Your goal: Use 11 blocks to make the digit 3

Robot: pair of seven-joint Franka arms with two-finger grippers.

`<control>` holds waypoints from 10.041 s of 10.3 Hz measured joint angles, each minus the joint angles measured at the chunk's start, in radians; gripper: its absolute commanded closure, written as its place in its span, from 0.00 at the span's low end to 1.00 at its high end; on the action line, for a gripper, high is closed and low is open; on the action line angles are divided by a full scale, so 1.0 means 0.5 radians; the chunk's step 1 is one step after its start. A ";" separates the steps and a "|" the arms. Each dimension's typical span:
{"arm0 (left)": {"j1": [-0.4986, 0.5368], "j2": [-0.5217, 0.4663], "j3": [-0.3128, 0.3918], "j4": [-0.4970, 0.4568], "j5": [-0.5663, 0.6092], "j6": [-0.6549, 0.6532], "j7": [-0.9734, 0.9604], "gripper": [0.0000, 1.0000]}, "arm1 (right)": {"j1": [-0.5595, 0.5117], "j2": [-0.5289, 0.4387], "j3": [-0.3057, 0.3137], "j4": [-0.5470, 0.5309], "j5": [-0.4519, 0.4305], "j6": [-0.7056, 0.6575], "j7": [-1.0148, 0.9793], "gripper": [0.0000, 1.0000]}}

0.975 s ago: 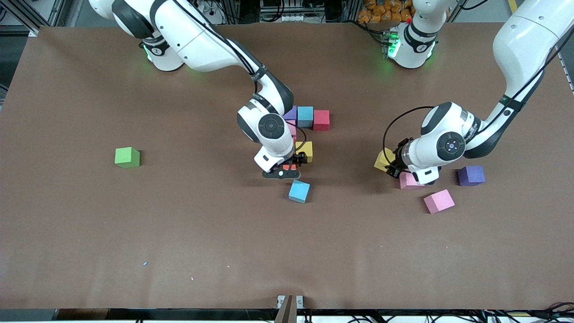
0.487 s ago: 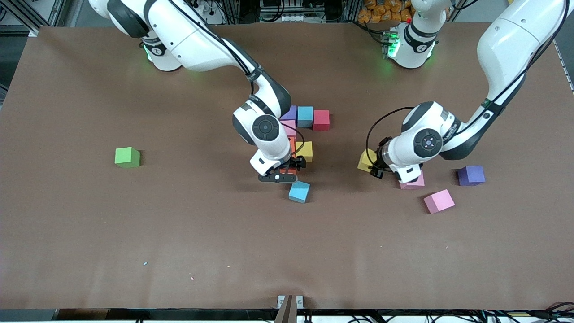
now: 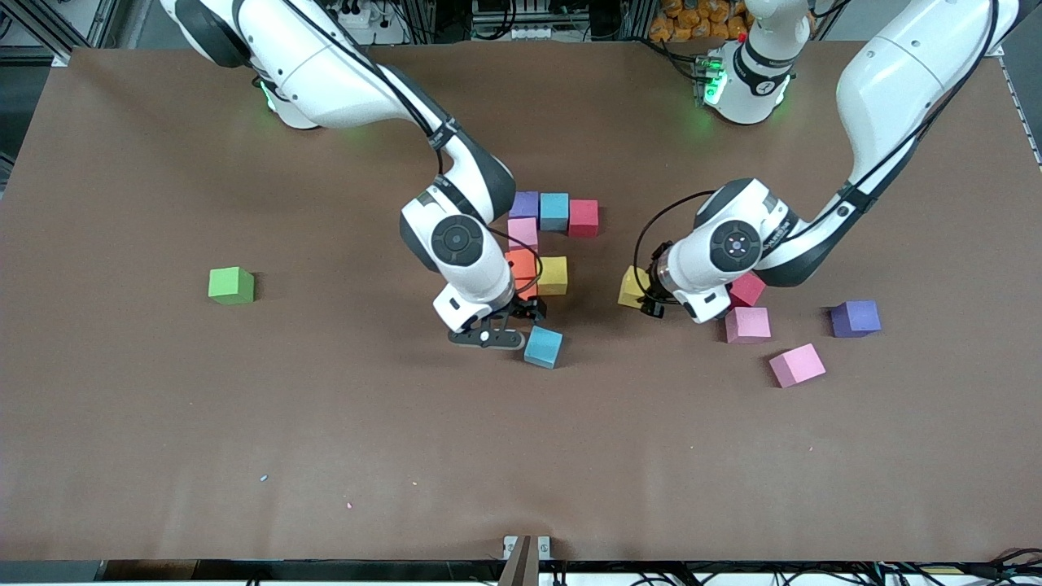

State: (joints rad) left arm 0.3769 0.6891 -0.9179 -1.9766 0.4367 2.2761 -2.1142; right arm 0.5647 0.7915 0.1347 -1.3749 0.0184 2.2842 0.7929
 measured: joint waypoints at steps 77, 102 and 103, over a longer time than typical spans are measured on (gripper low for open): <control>-0.027 0.034 0.438 0.585 0.163 -0.578 2.747 0.00 | -0.554 -0.242 0.059 0.308 -0.005 -1.255 -0.898 0.00; -0.055 0.096 0.502 0.590 0.084 -0.461 2.750 0.97 | -1.079 -1.609 -0.346 -0.337 -0.038 -1.614 -1.630 0.00; -0.149 0.100 0.502 0.627 0.011 -0.461 2.540 1.00 | -1.073 -1.608 -0.343 -0.341 -0.037 -1.612 -1.630 0.00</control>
State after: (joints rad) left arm 0.3023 0.7390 -0.6669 -1.6630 0.4422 2.0458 -0.8440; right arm 0.0280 -0.0125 -0.0370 -1.5452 -0.0001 1.4781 -0.0221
